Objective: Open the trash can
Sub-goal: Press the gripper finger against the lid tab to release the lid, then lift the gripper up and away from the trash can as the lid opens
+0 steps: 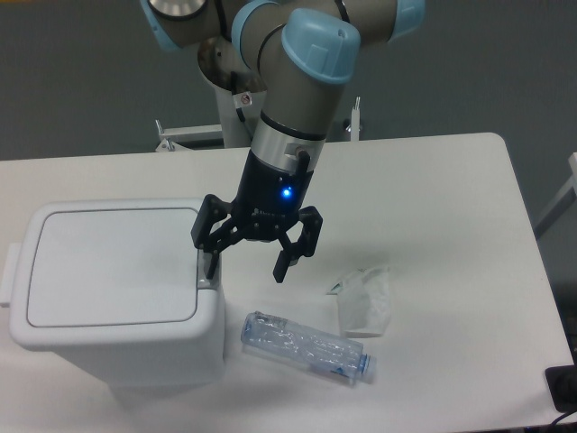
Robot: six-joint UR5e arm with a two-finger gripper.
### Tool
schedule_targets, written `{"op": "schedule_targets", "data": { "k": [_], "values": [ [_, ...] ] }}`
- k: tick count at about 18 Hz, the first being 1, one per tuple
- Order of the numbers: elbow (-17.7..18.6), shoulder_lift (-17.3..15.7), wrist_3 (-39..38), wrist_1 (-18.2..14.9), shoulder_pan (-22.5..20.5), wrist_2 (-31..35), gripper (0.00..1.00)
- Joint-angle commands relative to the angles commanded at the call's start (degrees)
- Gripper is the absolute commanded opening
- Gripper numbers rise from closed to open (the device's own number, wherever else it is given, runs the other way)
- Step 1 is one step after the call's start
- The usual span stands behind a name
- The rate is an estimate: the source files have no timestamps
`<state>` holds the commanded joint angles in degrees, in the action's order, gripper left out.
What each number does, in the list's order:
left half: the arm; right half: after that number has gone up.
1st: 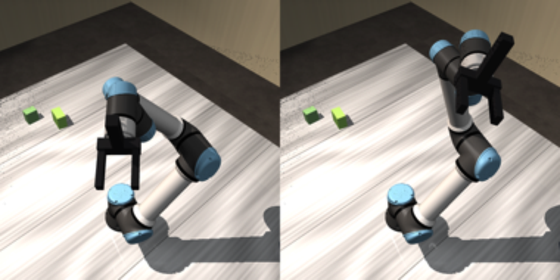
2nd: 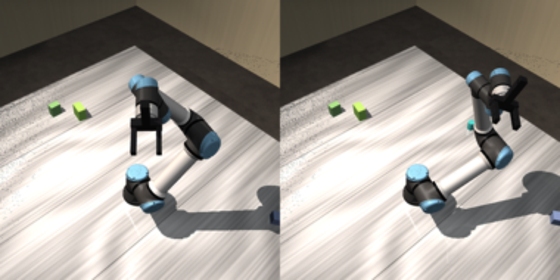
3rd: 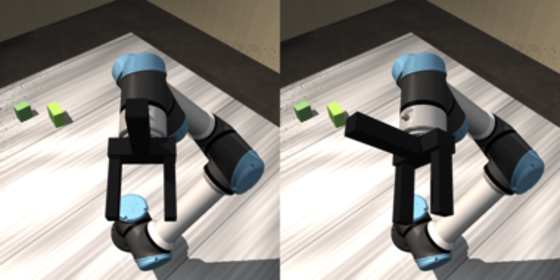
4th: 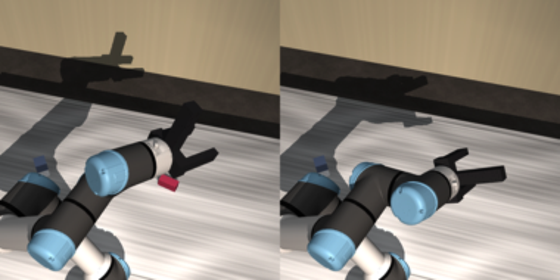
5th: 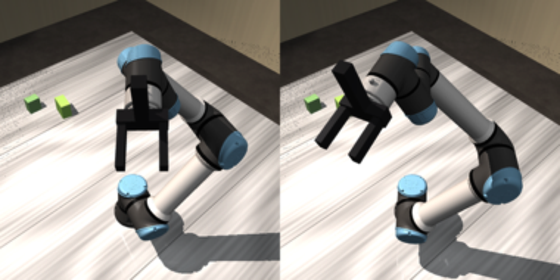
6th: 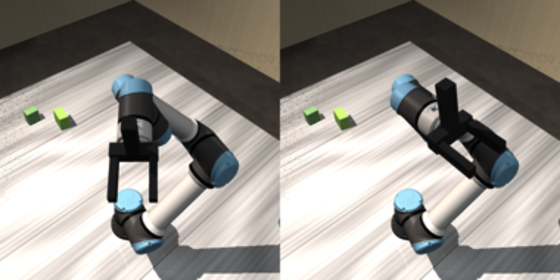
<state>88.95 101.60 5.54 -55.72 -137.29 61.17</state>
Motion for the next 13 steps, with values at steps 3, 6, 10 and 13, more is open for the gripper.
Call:
{"op": "schedule_targets", "data": {
  "k": [3,6,10,13],
  "values": [
    [0.3,0.0,0.2,0.0,0.0,0.1,1.00],
    [0.4,0.0,0.2,0.0,0.0,1.2,1.00],
    [0.4,0.0,0.3,0.0,0.0,1.2,1.00],
    [0.4,0.1,0.3,0.0,0.0,1.2,1.00]
  ]
}}
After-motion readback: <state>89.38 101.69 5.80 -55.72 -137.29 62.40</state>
